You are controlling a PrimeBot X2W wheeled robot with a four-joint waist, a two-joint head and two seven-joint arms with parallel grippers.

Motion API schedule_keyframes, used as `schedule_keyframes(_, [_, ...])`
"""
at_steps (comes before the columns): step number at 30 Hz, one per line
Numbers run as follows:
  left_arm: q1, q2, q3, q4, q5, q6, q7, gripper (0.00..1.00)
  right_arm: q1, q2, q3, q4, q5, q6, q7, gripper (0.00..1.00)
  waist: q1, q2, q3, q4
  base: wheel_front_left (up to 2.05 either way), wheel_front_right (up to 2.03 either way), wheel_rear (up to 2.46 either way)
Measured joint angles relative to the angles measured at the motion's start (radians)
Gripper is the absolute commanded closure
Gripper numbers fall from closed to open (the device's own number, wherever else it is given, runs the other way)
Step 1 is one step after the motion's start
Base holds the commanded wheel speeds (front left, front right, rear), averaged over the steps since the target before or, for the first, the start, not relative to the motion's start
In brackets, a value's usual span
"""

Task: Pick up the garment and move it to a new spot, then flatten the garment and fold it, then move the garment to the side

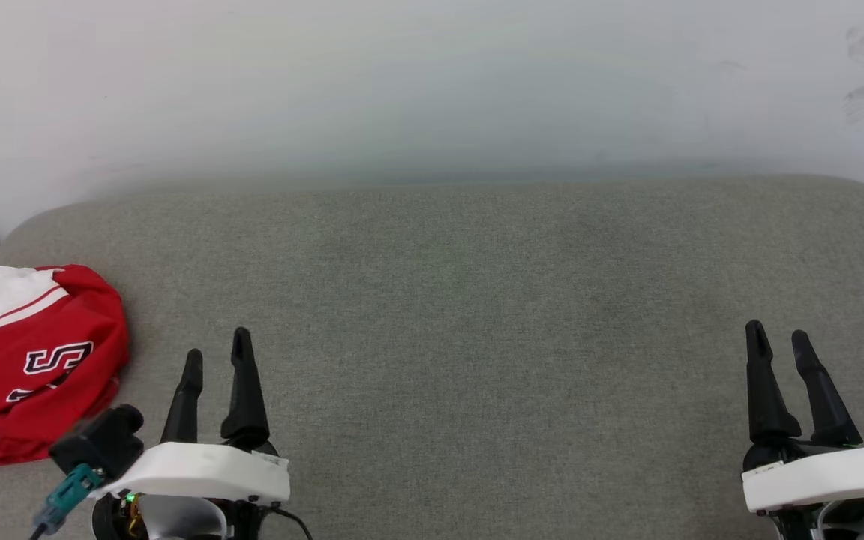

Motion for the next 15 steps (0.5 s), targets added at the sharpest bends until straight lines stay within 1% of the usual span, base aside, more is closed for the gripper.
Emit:
schedule_keyframes(6, [0.003,0.053,-0.112,-0.003,0.079,0.055,-0.017,0.0,0.008,0.0,0.011,-0.003,-0.108,0.0,-0.017,0.0,-0.0001,0.0,-0.002,0.002,0.0,0.0,0.0])
schedule_keyframes(11, [0.003,0.088,-0.181,0.007,0.134,0.095,-0.031,0.0,0.02,0.0,0.019,-0.003,-0.182,0.0,-0.031,0.0,-0.0001,0.0,-0.005,0.003,0.0,0.0,0.0])
schedule_keyframes(15, [0.002,0.111,-0.229,0.008,0.179,0.144,-0.041,0.0,0.022,0.0,0.024,-0.003,-0.24,0.0,-0.041,0.0,-0.0001,0.0,-0.006,0.004,0.0,0.0,0.0])
